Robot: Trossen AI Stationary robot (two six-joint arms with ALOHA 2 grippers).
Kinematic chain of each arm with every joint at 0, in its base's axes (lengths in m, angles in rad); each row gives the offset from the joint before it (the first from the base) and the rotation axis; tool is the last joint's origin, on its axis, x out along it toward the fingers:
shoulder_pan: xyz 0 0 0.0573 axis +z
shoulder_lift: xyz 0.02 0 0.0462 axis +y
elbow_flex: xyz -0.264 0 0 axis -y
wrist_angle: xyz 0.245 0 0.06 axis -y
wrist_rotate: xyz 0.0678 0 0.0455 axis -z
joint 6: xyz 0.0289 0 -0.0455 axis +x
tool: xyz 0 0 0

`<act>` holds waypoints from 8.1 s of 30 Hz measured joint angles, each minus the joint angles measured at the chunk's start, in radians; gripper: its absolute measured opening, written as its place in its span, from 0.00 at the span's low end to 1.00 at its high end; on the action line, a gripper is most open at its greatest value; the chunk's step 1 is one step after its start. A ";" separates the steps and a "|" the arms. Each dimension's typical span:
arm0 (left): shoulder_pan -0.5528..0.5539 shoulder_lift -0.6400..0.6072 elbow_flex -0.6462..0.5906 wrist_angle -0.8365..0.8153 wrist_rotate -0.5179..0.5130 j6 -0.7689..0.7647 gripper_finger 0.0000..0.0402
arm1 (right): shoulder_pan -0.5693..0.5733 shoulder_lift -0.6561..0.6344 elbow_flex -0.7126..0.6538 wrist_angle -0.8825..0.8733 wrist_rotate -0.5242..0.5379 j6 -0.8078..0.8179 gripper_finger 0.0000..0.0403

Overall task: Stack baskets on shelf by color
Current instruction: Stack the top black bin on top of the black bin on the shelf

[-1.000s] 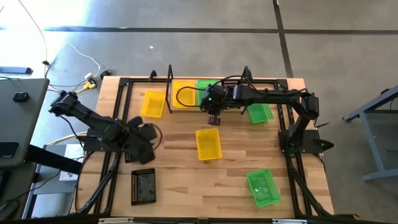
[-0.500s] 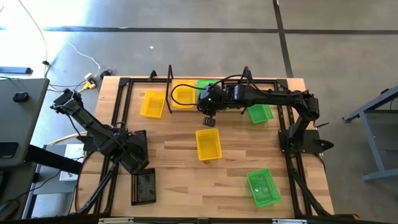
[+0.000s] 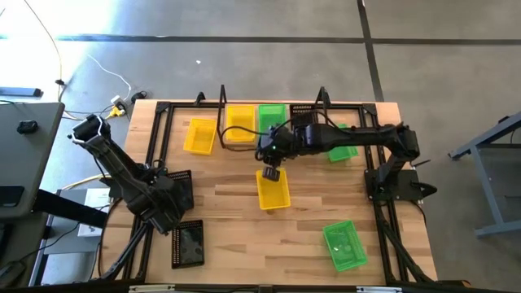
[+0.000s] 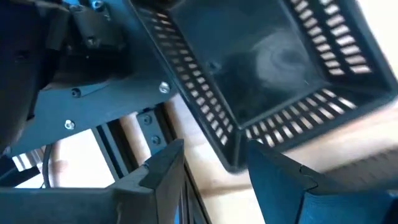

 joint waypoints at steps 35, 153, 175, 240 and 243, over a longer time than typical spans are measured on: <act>0.088 0.096 -0.101 0.126 -0.033 -0.134 0.22 | 0.110 0.000 -0.001 -0.023 0.086 -0.040 0.15; 0.418 0.101 0.292 0.218 -0.446 0.116 0.01 | 0.247 0.159 -0.002 0.418 -0.072 -0.384 0.33; 0.418 0.108 0.291 0.322 -0.500 0.212 0.01 | 0.205 0.240 -0.002 0.406 0.050 -0.256 0.33; 0.484 -0.032 0.292 0.452 -0.581 0.921 0.34 | 0.264 0.058 -0.002 -0.151 0.271 0.126 0.00; 0.485 -0.041 0.293 0.467 -0.585 0.947 0.34 | 0.261 0.032 -0.002 -0.157 0.289 0.101 0.00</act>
